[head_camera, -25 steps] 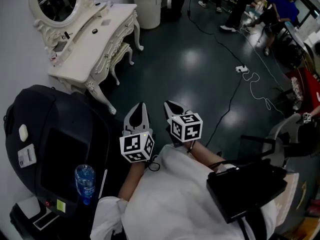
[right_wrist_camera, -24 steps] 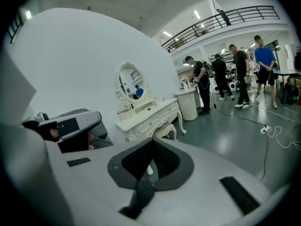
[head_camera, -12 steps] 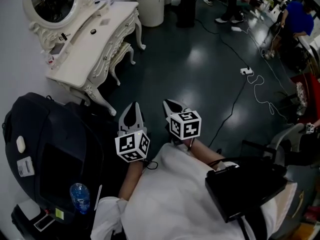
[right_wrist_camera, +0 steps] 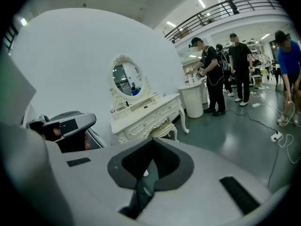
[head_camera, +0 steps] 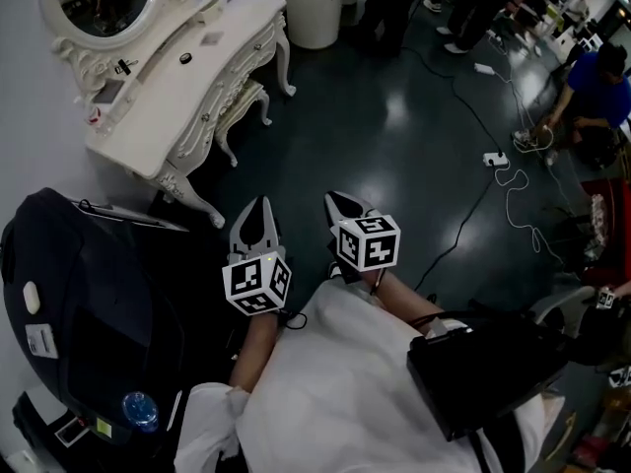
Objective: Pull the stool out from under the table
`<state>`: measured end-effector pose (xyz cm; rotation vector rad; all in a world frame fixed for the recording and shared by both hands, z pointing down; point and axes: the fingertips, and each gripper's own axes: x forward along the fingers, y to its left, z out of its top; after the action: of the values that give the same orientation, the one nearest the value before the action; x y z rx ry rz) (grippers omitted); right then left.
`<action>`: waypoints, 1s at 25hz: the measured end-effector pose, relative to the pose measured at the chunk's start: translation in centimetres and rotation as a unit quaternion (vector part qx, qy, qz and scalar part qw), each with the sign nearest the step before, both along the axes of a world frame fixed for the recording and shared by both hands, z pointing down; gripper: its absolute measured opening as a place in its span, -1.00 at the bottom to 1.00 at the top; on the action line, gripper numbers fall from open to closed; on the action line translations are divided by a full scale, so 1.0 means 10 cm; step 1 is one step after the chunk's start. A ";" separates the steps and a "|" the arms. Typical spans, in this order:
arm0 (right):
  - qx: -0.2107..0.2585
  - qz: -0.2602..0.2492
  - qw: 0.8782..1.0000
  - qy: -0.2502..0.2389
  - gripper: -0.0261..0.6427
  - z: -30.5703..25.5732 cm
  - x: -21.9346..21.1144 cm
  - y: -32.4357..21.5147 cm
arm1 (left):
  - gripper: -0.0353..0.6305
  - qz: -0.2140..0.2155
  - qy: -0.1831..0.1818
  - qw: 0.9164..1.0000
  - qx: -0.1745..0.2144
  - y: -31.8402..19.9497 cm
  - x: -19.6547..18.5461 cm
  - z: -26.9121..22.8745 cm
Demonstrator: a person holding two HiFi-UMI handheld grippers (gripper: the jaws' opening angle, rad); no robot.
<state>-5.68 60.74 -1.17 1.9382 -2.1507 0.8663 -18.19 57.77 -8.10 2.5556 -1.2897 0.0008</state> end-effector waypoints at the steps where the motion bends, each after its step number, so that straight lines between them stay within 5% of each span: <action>1: -0.001 -0.003 1.000 0.001 -0.93 0.00 0.04 -0.04 | -0.87 -0.003 0.000 1.000 -0.001 -0.04 0.04 0.00; 25: -0.008 -0.080 0.997 0.005 -0.93 0.12 0.87 -0.93 | -0.87 -0.078 -0.010 0.997 0.002 -0.77 0.73 0.10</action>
<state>2.98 51.45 0.06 1.7292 -2.2492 0.8407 -10.88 50.11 -7.10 2.4560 -1.4952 -0.0082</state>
